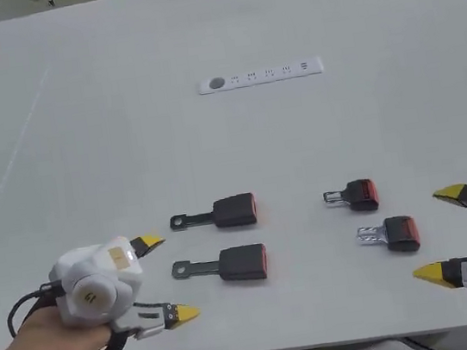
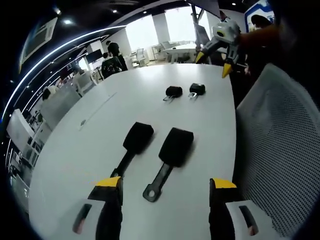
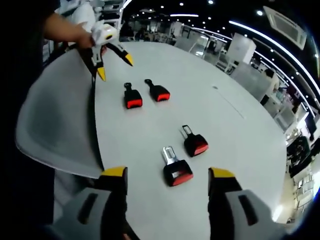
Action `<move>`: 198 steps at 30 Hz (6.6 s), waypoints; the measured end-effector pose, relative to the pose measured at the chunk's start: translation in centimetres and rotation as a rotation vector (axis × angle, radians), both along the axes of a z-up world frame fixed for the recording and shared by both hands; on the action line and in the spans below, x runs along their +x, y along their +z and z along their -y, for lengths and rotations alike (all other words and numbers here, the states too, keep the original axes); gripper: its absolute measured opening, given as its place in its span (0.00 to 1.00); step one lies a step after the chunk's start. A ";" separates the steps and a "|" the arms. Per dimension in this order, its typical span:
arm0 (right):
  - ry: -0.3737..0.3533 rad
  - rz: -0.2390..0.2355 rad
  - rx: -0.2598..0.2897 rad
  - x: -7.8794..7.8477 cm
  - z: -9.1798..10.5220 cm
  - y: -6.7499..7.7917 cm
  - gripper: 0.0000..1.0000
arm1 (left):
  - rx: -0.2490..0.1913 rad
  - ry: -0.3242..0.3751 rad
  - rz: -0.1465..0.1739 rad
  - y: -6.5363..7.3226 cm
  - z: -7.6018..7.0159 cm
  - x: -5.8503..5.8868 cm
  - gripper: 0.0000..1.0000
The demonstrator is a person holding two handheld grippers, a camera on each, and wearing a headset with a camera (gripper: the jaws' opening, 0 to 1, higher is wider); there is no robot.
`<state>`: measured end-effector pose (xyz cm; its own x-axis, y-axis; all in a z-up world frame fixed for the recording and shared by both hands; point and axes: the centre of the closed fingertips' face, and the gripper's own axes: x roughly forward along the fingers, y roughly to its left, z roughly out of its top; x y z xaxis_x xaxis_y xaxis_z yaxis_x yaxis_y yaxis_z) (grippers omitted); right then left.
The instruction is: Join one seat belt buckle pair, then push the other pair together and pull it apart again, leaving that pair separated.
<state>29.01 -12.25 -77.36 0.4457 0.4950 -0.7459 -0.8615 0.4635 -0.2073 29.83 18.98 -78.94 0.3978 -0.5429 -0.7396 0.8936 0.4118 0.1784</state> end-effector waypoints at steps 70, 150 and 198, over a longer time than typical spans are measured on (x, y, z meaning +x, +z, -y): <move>0.350 -0.224 -0.232 2.9 -0.3 -7.5 0.32 | 0.245 -0.367 -0.167 -6.5 6.9 2.2 0.33; 0.370 -0.173 -0.105 2.2 -15.9 -7.8 0.30 | 0.255 -0.420 -0.197 -6.8 7.1 1.9 0.32; 0.366 -0.192 -0.071 2.3 -17.4 -8.0 0.28 | 0.231 -0.415 -0.214 -6.8 7.0 1.9 0.32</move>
<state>31.31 5.11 -85.33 0.0998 0.5389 -0.8364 -0.9928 0.1102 -0.0475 31.72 11.93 -85.76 0.0100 -0.4355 -0.9001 0.9997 -0.0139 0.0178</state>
